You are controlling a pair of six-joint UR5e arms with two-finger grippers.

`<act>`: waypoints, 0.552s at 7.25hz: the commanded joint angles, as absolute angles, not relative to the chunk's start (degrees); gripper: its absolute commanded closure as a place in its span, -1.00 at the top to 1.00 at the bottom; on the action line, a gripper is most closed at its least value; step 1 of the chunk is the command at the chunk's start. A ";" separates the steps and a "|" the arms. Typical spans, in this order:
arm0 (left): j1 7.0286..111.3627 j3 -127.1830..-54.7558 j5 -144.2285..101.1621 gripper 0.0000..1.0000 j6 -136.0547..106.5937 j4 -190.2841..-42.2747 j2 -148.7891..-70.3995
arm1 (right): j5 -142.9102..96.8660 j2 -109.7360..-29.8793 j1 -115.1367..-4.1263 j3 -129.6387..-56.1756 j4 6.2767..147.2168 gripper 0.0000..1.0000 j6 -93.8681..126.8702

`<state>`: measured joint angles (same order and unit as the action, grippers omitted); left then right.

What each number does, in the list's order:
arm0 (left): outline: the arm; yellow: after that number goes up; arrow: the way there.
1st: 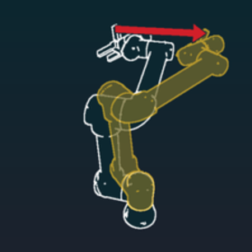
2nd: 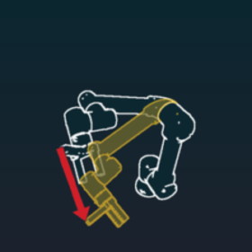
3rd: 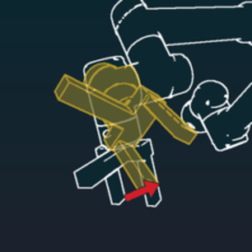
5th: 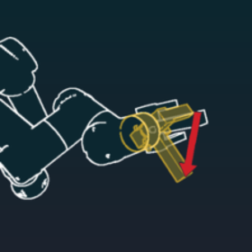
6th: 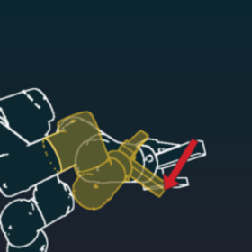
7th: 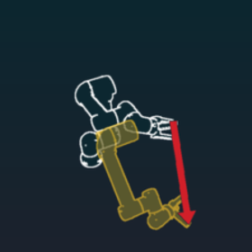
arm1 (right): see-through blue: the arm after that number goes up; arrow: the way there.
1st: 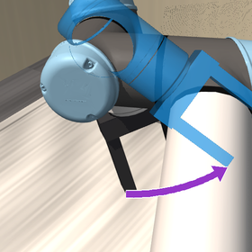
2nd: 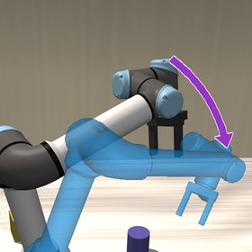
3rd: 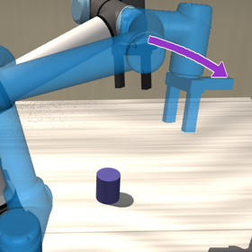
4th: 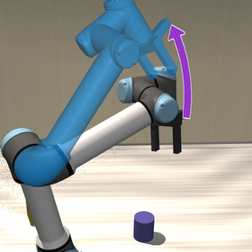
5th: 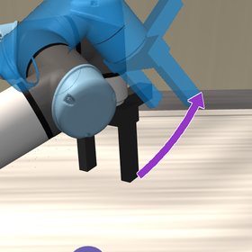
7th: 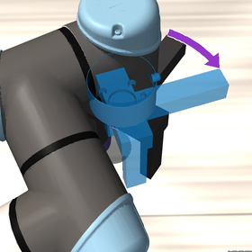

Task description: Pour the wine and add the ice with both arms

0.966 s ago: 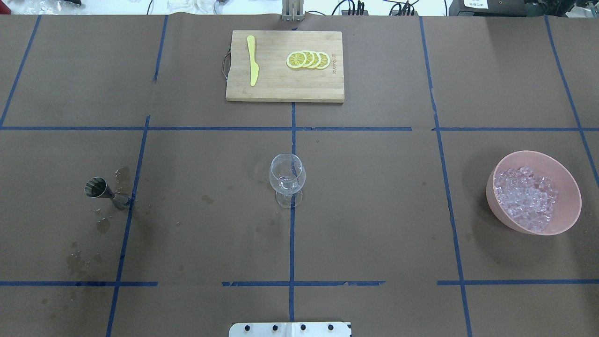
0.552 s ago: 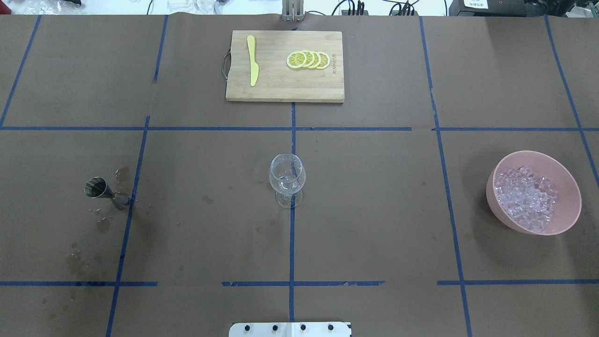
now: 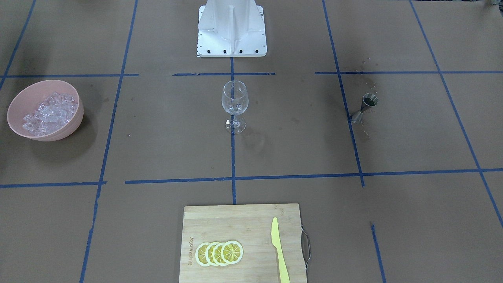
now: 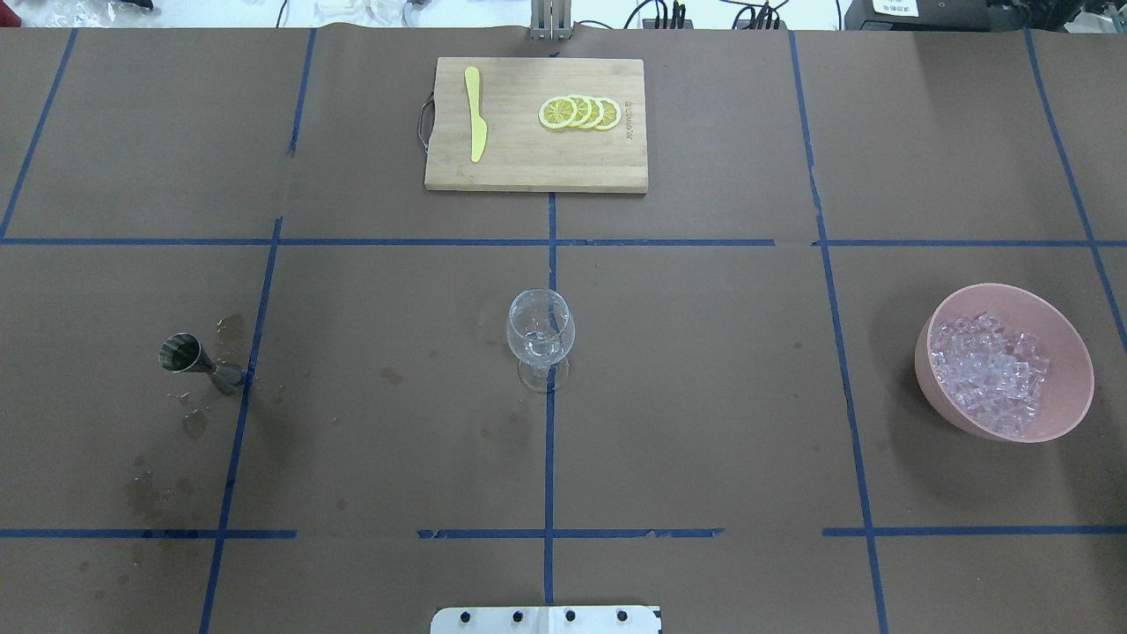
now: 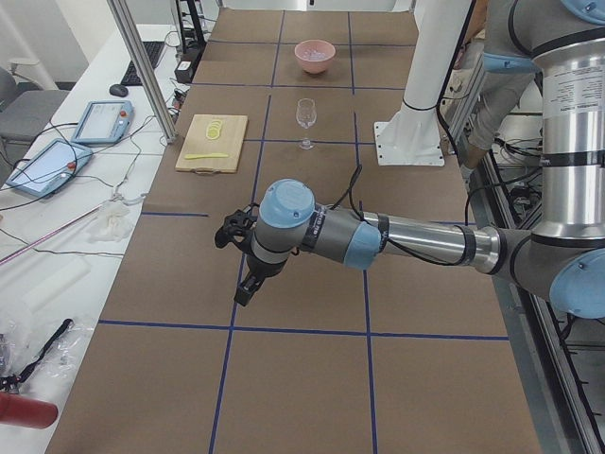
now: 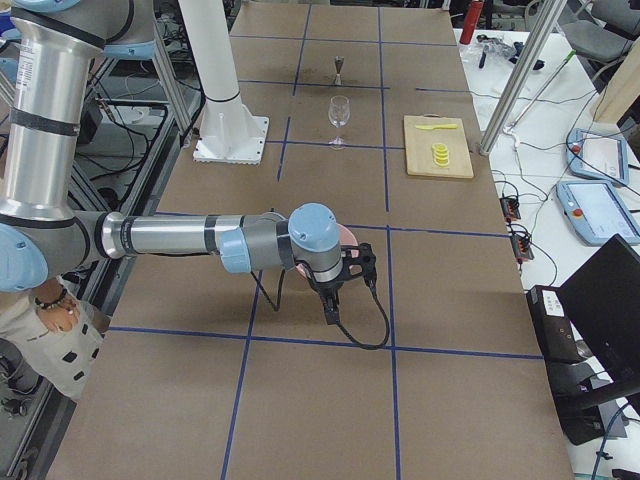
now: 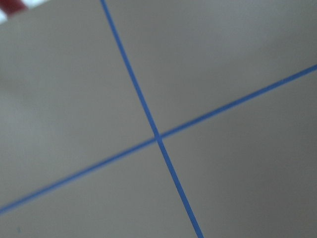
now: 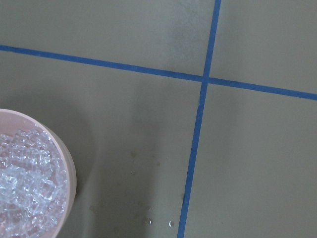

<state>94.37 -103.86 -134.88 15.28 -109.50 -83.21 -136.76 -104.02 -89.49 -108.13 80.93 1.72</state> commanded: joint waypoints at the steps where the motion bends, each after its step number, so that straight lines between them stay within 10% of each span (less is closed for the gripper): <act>1: 94.13 -98.38 -135.00 1.00 13.46 -134.53 -84.80 | -136.76 -104.06 -89.56 -109.25 77.20 1.00 7.54; 4: 88.21 -99.30 -137.92 1.00 -5.32 -147.79 -85.78 | -136.85 -104.24 -89.56 -108.27 72.69 1.00 8.00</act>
